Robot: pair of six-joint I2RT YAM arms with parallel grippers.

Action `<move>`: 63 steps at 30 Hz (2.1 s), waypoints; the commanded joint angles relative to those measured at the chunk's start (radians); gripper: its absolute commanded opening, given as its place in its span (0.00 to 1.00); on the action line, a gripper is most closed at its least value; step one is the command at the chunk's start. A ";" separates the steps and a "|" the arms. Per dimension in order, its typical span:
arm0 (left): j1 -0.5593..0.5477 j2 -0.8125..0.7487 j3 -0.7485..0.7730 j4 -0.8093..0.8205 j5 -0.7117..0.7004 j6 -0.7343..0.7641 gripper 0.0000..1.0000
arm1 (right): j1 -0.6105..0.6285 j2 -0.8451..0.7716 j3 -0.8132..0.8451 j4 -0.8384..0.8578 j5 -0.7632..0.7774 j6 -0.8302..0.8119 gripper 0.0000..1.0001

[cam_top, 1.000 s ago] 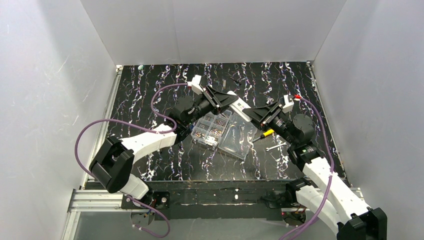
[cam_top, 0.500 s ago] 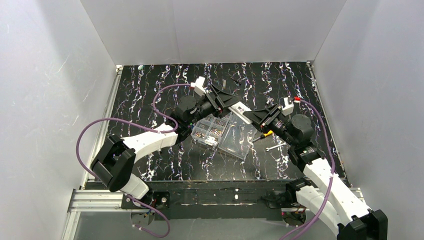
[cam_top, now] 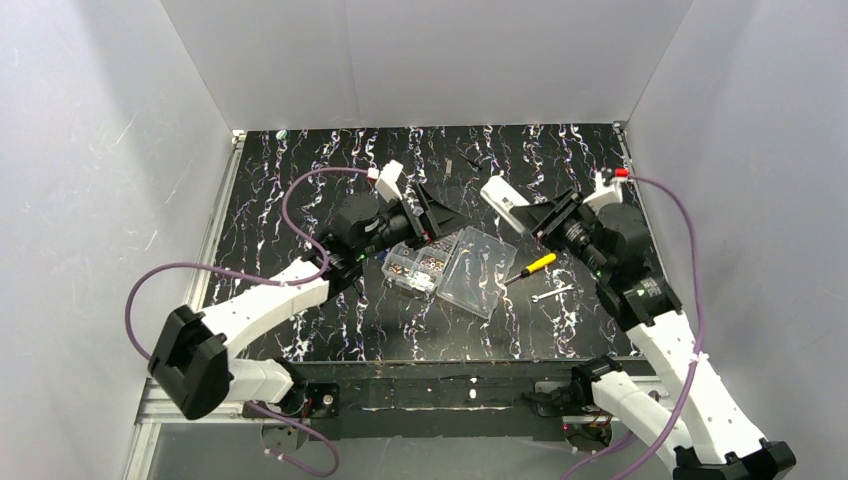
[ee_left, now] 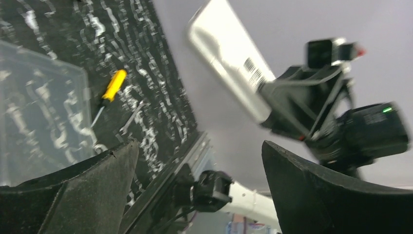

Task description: Load the batteries into the remote control

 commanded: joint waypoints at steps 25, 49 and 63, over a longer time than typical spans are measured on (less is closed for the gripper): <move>-0.004 -0.168 0.178 -0.926 -0.194 0.291 0.98 | -0.003 0.648 0.580 -1.020 0.559 -0.647 0.01; -0.005 -0.157 0.182 -0.883 -0.106 0.296 0.98 | 0.129 0.929 0.516 -0.947 0.724 -0.650 0.05; -0.005 -0.154 0.178 -0.861 -0.075 0.297 0.98 | 0.208 0.987 0.503 -0.895 0.711 -0.639 0.36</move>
